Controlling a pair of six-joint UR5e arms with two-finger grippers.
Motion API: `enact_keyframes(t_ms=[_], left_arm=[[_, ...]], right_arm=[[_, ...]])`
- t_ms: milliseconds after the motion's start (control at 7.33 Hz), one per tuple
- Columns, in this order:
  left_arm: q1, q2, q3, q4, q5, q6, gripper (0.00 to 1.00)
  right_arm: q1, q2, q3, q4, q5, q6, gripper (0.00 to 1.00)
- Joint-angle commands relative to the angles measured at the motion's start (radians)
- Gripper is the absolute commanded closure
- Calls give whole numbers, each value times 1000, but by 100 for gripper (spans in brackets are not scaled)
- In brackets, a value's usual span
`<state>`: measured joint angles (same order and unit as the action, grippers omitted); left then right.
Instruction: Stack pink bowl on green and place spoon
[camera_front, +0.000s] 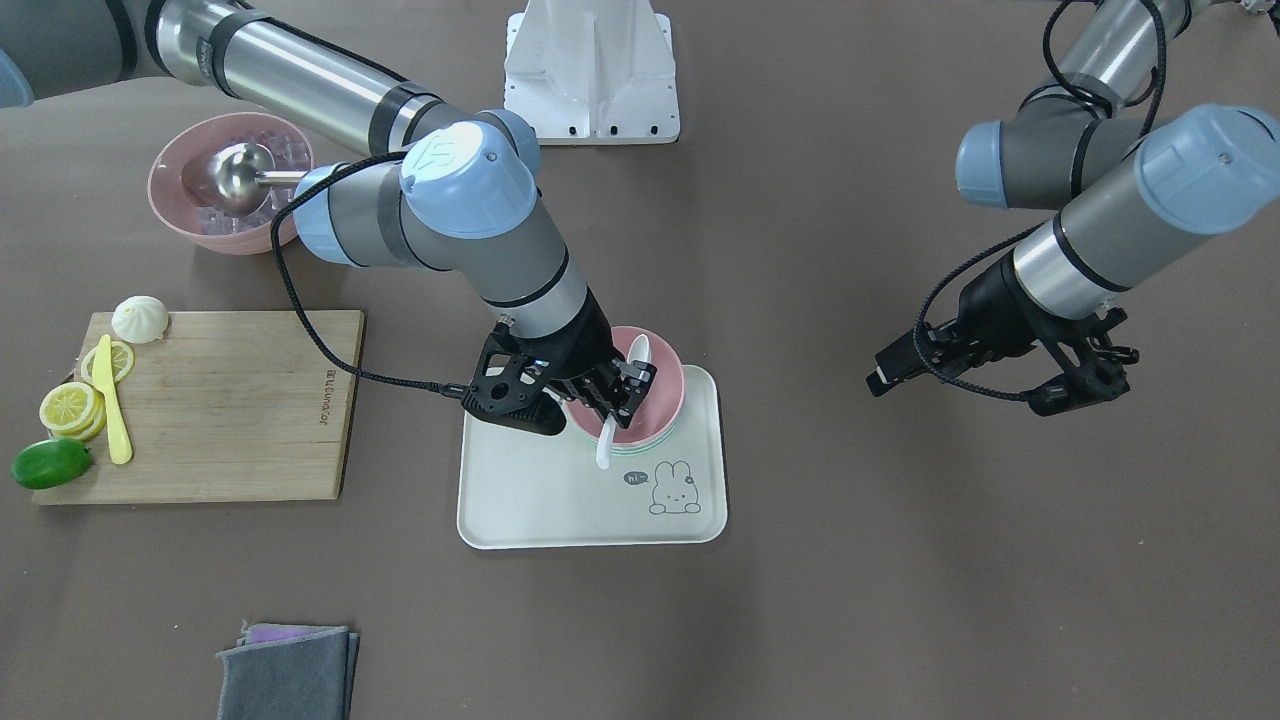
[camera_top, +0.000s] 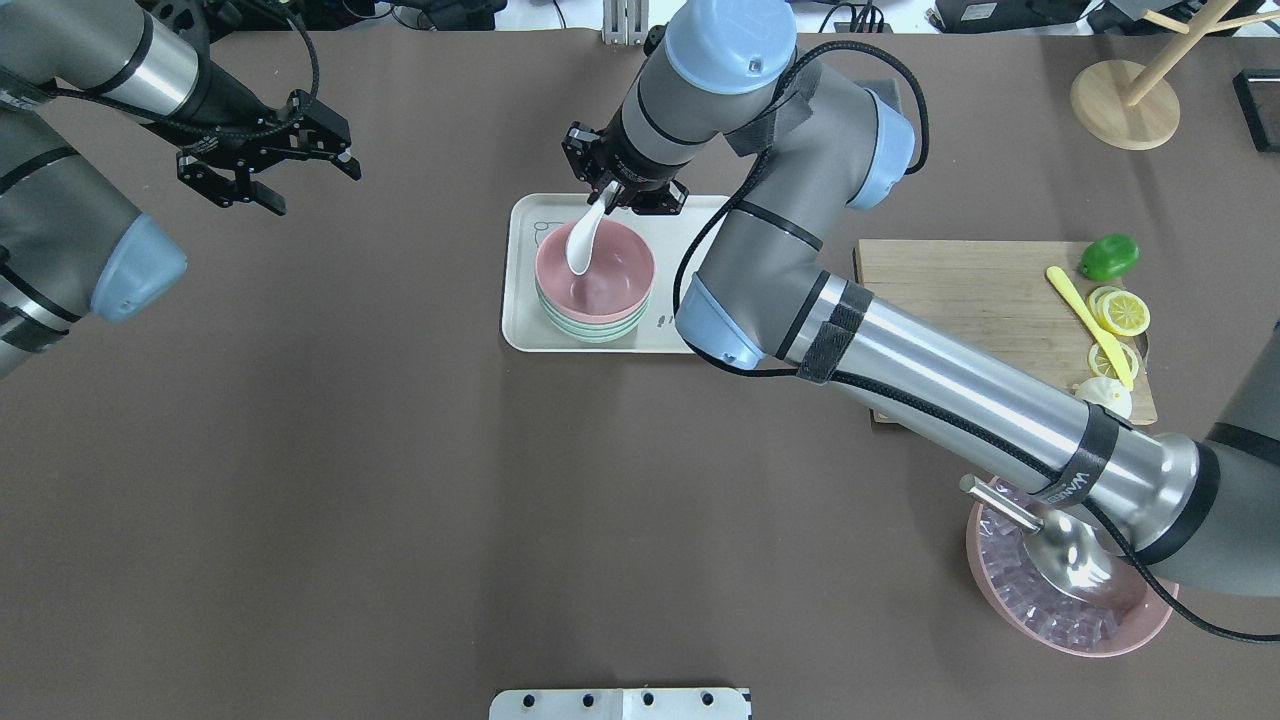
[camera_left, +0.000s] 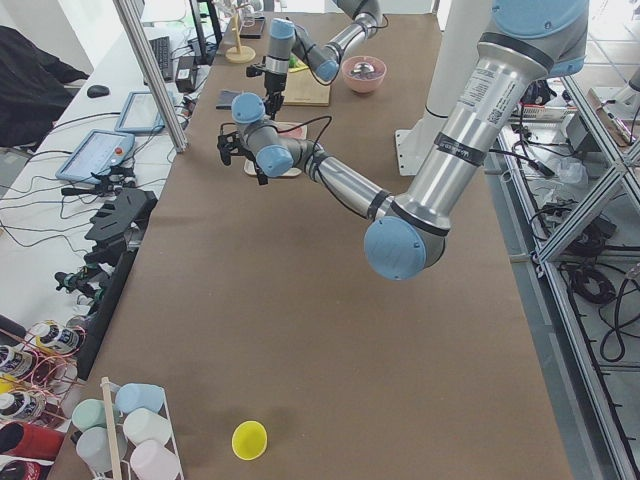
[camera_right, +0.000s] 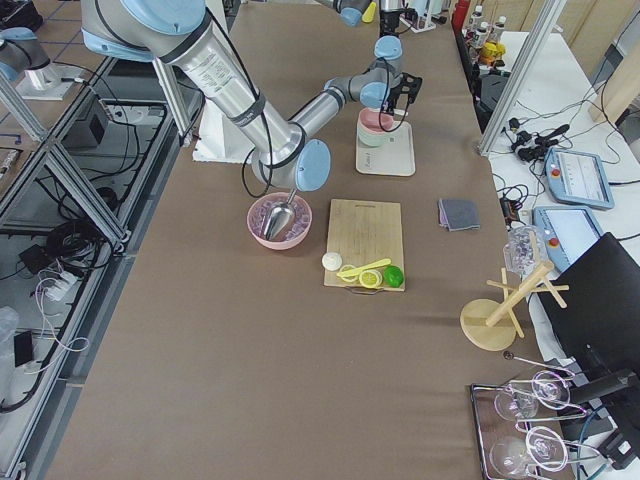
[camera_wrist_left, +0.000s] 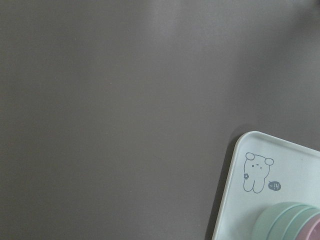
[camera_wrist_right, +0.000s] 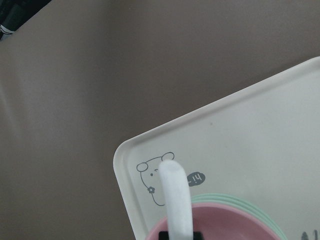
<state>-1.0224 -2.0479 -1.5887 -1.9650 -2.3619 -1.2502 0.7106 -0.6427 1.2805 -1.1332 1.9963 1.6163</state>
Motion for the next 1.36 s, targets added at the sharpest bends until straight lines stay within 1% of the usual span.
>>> enact_keyframes(t_ms=[0,136,545,682,818,955,1091,1227], left_arm=[[1,0,6,0,1,0,2],[1,0,9,0,1,0,2],[2,-2,16,-5,3,2,2],[-1,0,18,-24,3,2,2],[-46,15,10,-29,-3,11,2],[-130,55,0,-19,-81,109,2],[-225,101,1,-15,-105,258,2],[-296,157,7,-9,-100,423,2]], right_arm=[[-5,-14,2,9,-11,-25,1],[-5,-29,13,18,-17,-64,0],[0,-32,31,16,-16,-65,0],[22,-57,78,4,-7,-87,0],[35,-125,170,-37,-4,-123,0],[64,-179,259,-137,25,-219,0],[120,-225,377,-331,76,-356,0],[165,-295,501,-520,88,-533,0]])
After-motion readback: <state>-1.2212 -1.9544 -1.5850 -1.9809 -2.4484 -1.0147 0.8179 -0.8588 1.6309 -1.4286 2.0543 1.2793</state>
